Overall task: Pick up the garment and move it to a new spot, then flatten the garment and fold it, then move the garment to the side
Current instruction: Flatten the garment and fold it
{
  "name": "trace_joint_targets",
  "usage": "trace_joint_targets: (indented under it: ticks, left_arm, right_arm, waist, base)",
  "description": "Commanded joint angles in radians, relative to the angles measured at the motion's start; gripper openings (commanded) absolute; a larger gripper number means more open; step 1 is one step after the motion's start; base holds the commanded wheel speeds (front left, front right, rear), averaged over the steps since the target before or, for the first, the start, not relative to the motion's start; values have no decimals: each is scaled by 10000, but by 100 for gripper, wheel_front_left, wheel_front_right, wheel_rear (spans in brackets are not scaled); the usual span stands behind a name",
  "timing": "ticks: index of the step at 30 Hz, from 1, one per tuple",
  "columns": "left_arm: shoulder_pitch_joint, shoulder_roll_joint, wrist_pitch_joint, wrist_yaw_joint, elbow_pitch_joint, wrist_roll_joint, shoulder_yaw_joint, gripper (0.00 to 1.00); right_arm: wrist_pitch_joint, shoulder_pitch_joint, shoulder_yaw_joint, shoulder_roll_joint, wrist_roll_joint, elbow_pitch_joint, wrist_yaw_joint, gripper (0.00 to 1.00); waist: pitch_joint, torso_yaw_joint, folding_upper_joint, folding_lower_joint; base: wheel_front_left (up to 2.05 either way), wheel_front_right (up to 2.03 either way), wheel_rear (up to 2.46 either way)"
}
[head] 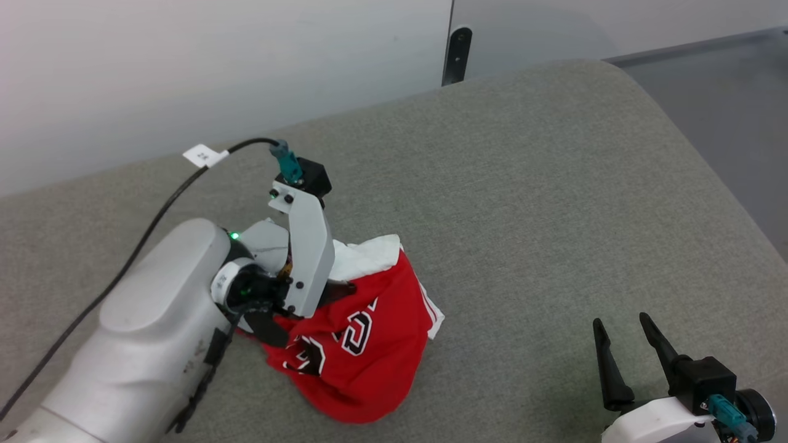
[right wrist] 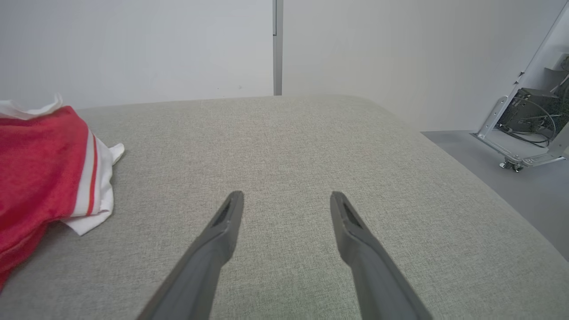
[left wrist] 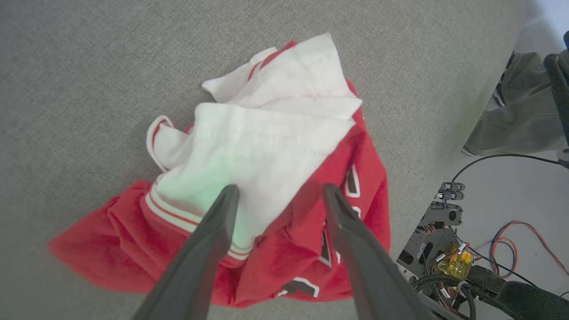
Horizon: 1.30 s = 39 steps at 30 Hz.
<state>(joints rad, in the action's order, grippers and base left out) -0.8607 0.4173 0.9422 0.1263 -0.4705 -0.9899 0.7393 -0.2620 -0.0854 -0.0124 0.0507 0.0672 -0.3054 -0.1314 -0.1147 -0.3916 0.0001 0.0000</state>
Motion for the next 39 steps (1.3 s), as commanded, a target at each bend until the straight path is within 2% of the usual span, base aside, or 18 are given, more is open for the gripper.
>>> trace_joint_targets:
  ticks: [1,4,8,9,10,12,13,14,16,18,32,39]
  left_arm:
    - [-136,-32,44,-38,-112,19,35,95]
    - [-166,-30,-9,-33,-256,186,183,92]
    - [-180,-34,-33,-2,-453,259,335,80]
    - [-196,-50,-15,6,-482,228,363,60]
    - [-213,-64,-7,10,-507,200,380,47]
    - [-261,-90,-48,19,-548,165,407,41]
    - [-277,-109,-57,25,-570,140,422,31]
    - [-292,-123,-63,30,-570,148,455,25]
    - [-324,-138,-92,38,-569,113,502,25]
    - [-368,-172,-61,35,-595,79,534,0]
    - [-682,-279,-117,-27,-542,-206,449,0]
    - [-622,38,-318,-209,-346,-323,132,0]
  right_arm:
    - [-44,-61,-29,-6,105,-31,14,100]
    - [-44,-113,-74,-6,196,-35,14,100]
    - [-44,-180,-152,-4,238,-45,14,100]
    - [-44,-181,-157,-4,226,-41,14,100]
    - [-44,-183,-159,-4,206,-40,14,100]
    - [-44,-174,-155,-4,195,-40,14,100]
    - [-44,-166,-150,-4,178,-51,14,100]
    - [-44,-156,-144,-4,161,-57,14,100]
    - [-44,-132,-138,-4,129,-67,14,100]
    - [-44,-120,-117,-4,106,-85,14,100]
    - [-44,63,8,-4,-15,-201,14,100]
    - [-44,164,169,-4,-189,-266,14,100]
  waist:
    - [-57,-66,-1,0]
    - [-114,-100,-1,0]
    - [-185,-116,-1,0]
    - [-193,-111,-1,0]
    - [-197,-102,-1,0]
    - [-195,-80,-1,0]
    - [-189,-67,-1,0]
    - [-178,-54,-1,0]
    - [-141,-26,-1,0]
    - [-95,12,-1,0]
    - [297,511,-1,0]
    - [535,1043,-1,0]
  base:
    - [0,0,0]
    - [0,0,0]
    - [0,0,0]
    - [0,0,0]
    - [0,0,0]
    - [0,0,0]
    - [0,0,0]
    - [0,0,0]
    - [0,0,0]
    - [0,0,0]
    - [0,0,0]
    - [0,0,0]
